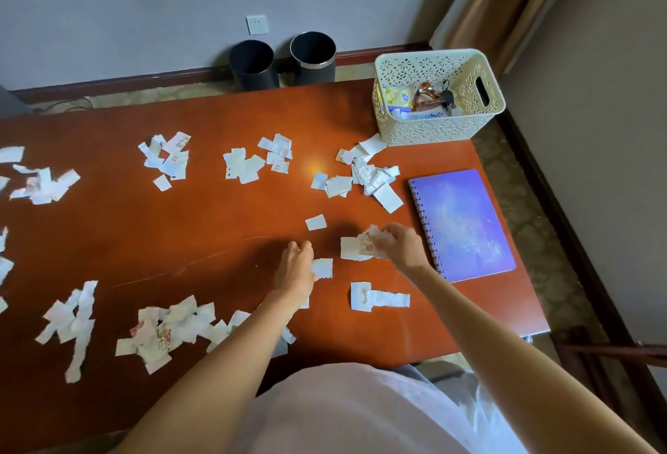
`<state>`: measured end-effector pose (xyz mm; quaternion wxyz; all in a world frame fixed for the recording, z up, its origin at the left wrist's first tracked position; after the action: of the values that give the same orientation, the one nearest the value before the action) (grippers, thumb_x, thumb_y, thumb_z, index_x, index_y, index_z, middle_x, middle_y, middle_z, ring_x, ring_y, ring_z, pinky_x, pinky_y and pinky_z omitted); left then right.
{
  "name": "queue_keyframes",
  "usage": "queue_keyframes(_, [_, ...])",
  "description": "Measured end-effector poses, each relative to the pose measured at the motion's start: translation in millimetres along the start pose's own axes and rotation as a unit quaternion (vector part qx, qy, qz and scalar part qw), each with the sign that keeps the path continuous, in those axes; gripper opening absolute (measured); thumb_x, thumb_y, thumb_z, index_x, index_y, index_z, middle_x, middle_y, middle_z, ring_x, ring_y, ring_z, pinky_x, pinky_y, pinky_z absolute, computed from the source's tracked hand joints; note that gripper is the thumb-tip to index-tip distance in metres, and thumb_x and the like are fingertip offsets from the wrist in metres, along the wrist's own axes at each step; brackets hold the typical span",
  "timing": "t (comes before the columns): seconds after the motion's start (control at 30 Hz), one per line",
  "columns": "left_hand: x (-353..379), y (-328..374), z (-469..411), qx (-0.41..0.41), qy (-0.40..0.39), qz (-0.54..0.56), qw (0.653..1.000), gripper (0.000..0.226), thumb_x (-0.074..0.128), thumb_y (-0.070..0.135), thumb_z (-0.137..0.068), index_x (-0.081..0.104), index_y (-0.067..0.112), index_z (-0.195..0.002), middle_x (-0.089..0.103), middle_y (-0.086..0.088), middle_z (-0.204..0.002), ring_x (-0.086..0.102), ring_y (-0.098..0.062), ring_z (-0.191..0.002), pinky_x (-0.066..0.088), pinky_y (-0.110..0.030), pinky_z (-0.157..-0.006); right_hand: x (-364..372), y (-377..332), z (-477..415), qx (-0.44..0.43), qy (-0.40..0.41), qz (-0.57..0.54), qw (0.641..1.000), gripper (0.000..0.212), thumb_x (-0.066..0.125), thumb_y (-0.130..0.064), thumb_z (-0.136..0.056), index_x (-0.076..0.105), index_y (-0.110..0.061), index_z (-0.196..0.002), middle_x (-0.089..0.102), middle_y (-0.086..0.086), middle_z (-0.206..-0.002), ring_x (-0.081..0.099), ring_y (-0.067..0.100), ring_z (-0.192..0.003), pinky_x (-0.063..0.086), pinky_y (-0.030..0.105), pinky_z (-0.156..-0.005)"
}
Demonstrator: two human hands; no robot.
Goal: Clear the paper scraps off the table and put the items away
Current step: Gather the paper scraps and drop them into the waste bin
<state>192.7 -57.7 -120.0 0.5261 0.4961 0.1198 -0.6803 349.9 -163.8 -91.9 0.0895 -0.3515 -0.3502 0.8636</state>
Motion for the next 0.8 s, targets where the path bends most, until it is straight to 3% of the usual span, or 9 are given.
queue_keyframes(0.03, [-1.9, -0.3, -1.0, -0.002, 0.002, 0.005, 1.000, 0.027, 0.064, 0.010, -0.086, 0.052, 0.007, -0.109, 0.051, -0.011, -0.123, 0.049, -0.025, -0.113, 0.051, -0.033, -0.089, -0.1, 0.6, -0.5, 0.001, -0.005, 0.001, 1.000, 0.017, 0.052, -0.016, -0.093, 0.058, -0.002, -0.085, 0.065, 0.023, -0.110, 0.063, 0.034, -0.099, 0.055, 0.037, -0.065])
queue_keyframes(0.17, [-13.1, 7.6, -7.6, 0.008, 0.002, 0.058, 0.998, 0.013, 0.062, 0.010, -0.087, 0.050, 0.010, -0.085, 0.062, -0.011, -0.105, 0.060, -0.024, -0.097, 0.051, -0.029, -0.075, 8.3, 0.7, -5.3, 0.001, -0.077, 0.104, 0.992, 0.009, 0.057, -0.013, -0.090, 0.051, -0.008, -0.084, 0.062, 0.018, -0.106, 0.051, 0.021, -0.082, 0.035, 0.016, -0.050])
queue_keyframes(0.27, [-15.3, 27.1, -13.7, 0.049, -0.026, 0.088, 0.995, 0.018, 0.066, 0.010, -0.085, 0.053, 0.009, -0.097, 0.064, -0.010, -0.104, 0.063, -0.023, -0.091, 0.052, -0.027, -0.073, 13.5, 1.4, -7.3, 0.002, -0.106, 0.178, 0.978, 0.012, 0.060, -0.011, -0.089, 0.051, -0.009, -0.097, 0.058, 0.016, -0.100, 0.048, 0.020, -0.081, 0.029, 0.015, -0.047])
queue_keyframes(0.37, [-6.8, 47.7, -19.6, 0.080, -0.075, 0.085, 0.990, 0.047, 0.066, 0.009, -0.084, 0.041, 0.013, -0.124, 0.059, -0.013, -0.116, 0.060, -0.026, -0.107, 0.052, -0.028, -0.083, 16.5, -3.9, -10.2, -0.031, -0.102, 0.206, 0.973, 0.042, 0.056, -0.004, -0.089, 0.040, -0.009, -0.128, 0.060, 0.017, -0.122, 0.056, 0.026, -0.086, 0.042, 0.019, -0.053])
queue_keyframes(0.43, [1.2, 55.0, -23.9, 0.083, -0.094, 0.069, 0.990, 0.057, 0.065, 0.009, -0.085, 0.034, 0.016, -0.133, 0.051, -0.015, -0.131, 0.053, -0.029, -0.120, 0.050, -0.035, -0.093, 19.2, -7.5, -12.5, -0.050, -0.109, 0.233, 0.965, 0.050, 0.055, -0.005, -0.090, 0.034, -0.013, -0.135, 0.062, 0.019, -0.116, 0.059, 0.030, -0.083, 0.050, 0.033, -0.064])
queue_keyframes(0.57, [11.4, 55.9, -31.4, 0.073, -0.077, 0.032, 0.994, 0.057, 0.063, 0.012, -0.087, 0.036, 0.014, -0.136, 0.049, -0.012, -0.137, 0.051, -0.028, -0.124, 0.050, -0.036, -0.095, 26.3, -5.8, -18.9, -0.053, -0.136, 0.260, 0.954, 0.050, 0.058, -0.012, -0.091, 0.034, -0.015, -0.135, 0.065, 0.021, -0.103, 0.064, 0.032, -0.087, 0.055, 0.038, -0.074])
queue_keyframes(0.73, [10.9, 58.8, -32.5, 0.082, -0.026, 0.028, 0.996, 0.044, 0.059, 0.013, -0.090, 0.044, 0.012, -0.131, 0.039, -0.011, -0.142, 0.050, -0.027, -0.125, 0.049, -0.028, -0.093, 26.1, -5.6, -24.0, -0.062, -0.115, 0.292, 0.947, 0.043, 0.061, -0.011, -0.088, 0.044, -0.009, -0.128, 0.055, 0.017, -0.116, 0.060, 0.032, -0.097, 0.044, 0.027, -0.071])
queue_keyframes(0.8, [9.7, 58.7, -33.5, 0.080, -0.012, 0.040, 0.996, 0.037, 0.062, 0.012, -0.088, 0.049, 0.010, -0.122, 0.042, -0.010, -0.135, 0.054, -0.025, -0.117, 0.050, -0.023, -0.084, 23.9, -5.7, -25.8, -0.058, -0.100, 0.294, 0.949, 0.040, 0.063, -0.010, -0.087, 0.047, -0.007, -0.124, 0.049, 0.016, -0.120, 0.059, 0.033, -0.097, 0.046, 0.029, -0.074])
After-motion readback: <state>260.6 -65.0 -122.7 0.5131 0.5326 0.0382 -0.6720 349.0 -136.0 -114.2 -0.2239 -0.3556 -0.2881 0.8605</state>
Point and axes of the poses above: each hand's wrist, its own z-axis away from the middle knuckle, its own x-axis out of the palm, y = z × x, the point moved 6 cm from there along -z, towards the middle knuckle
